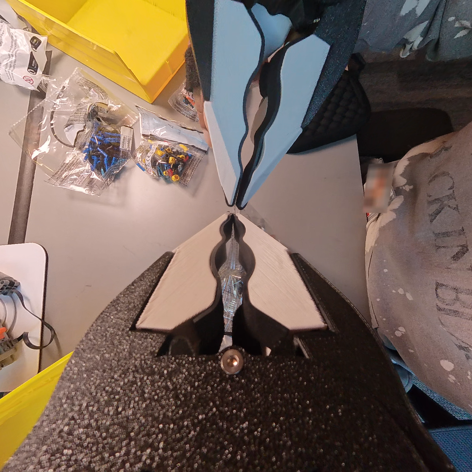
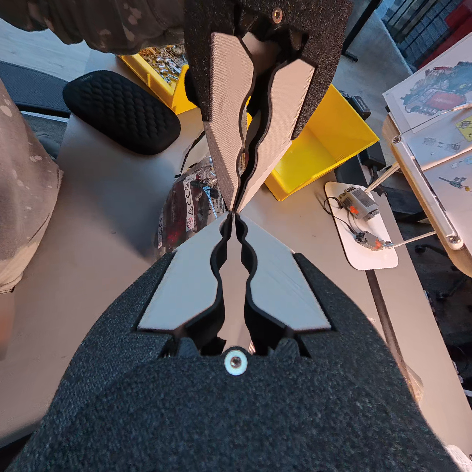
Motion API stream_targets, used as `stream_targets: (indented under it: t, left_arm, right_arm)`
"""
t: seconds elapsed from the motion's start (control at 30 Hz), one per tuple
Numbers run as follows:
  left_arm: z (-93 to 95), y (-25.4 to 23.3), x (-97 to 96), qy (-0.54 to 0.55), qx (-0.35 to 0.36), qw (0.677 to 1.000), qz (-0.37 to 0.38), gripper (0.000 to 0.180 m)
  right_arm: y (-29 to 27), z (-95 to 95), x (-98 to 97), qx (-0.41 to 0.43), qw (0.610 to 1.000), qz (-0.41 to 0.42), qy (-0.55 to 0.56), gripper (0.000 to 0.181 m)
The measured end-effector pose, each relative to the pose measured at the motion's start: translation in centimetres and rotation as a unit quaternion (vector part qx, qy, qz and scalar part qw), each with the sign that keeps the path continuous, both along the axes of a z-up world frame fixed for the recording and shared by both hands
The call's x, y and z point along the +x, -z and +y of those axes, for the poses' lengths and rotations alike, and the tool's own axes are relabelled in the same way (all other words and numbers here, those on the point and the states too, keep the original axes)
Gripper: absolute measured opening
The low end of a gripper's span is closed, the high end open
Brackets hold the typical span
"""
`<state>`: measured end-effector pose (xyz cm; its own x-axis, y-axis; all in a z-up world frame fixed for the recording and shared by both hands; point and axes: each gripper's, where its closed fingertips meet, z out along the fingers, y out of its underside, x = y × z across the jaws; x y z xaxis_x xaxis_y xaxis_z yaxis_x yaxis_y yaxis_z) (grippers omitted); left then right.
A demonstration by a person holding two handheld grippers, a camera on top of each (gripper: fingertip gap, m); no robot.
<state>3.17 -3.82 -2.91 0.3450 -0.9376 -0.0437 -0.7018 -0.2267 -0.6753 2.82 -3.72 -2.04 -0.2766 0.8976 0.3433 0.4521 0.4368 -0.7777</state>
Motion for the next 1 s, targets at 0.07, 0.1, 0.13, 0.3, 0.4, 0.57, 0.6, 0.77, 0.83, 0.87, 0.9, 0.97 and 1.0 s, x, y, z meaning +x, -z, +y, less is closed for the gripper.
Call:
stream_targets:
  t: [0.07, 0.1, 0.13, 0.3, 0.4, 0.57, 0.6, 0.77, 0.83, 0.87, 0.9, 0.97, 1.0]
  left_arm:
    - [-0.05, -0.08, 0.06, 0.003, -0.001, 1.000, -0.003, 0.000]
    - [-0.07, -0.08, 0.08, 0.003, -0.002, 1.000, -0.004, 0.000]
    - [-0.01, -0.04, 0.04, 0.002, -0.001, 1.000, -0.002, 0.000]
    - [0.04, 0.01, -0.04, 0.001, 0.006, 1.000, 0.001, 0.000]
    - [0.05, -0.02, -0.12, -0.001, 0.005, 1.000, -0.005, 0.000]
    - [-0.01, -0.05, -0.20, -0.002, 0.006, 1.000, -0.004, 0.000]
    - [-0.01, -0.05, -0.22, -0.003, 0.005, 1.000, -0.005, 0.000]
    - [-0.02, -0.03, -0.27, -0.003, 0.005, 1.000, -0.006, 0.000]
    - [-0.04, -0.03, -0.29, -0.003, 0.006, 1.000, -0.006, 0.000]
    - [-0.04, -0.03, -0.29, -0.003, 0.006, 1.000, -0.007, 0.000]
    - [-0.02, -0.03, -0.30, -0.003, 0.007, 1.000, -0.007, 0.000]
    - [0.00, -0.04, -0.29, -0.003, 0.009, 1.000, -0.011, 0.000]
    - [0.03, -0.05, -0.28, -0.003, 0.015, 1.000, -0.012, 0.000]
  right_arm:
    - [0.13, 0.00, 0.08, 0.006, 1.000, -0.010, -0.002, 0.002]
    - [0.18, 0.06, 0.05, 0.011, 1.000, -0.012, -0.002, 0.002]
    - [0.16, -0.01, 0.01, 0.010, 1.000, -0.011, -0.003, 0.001]
    - [0.21, 0.10, -0.05, 0.006, 1.000, -0.017, -0.002, 0.000]
    - [0.19, 0.11, -0.12, 0.010, 1.000, -0.017, -0.003, 0.001]
    - [0.34, 0.00, -0.18, 0.014, 1.000, -0.022, -0.008, 0.003]
    - [0.32, 0.03, -0.21, 0.016, 1.000, -0.022, -0.007, 0.003]
    - [0.39, 0.12, -0.25, 0.021, 0.999, -0.025, -0.006, 0.002]
    - [0.39, 0.14, -0.26, 0.023, 0.999, -0.026, -0.005, 0.001]
    - [0.39, 0.16, -0.27, 0.025, 0.999, -0.026, -0.005, 0.001]
    - [0.39, 0.19, -0.28, 0.027, 0.999, -0.026, -0.004, 0.001]
    - [0.37, 0.19, -0.30, 0.025, 0.999, -0.026, -0.005, 0.000]
    - [0.35, 0.21, -0.30, 0.021, 0.999, -0.026, -0.004, 0.000]
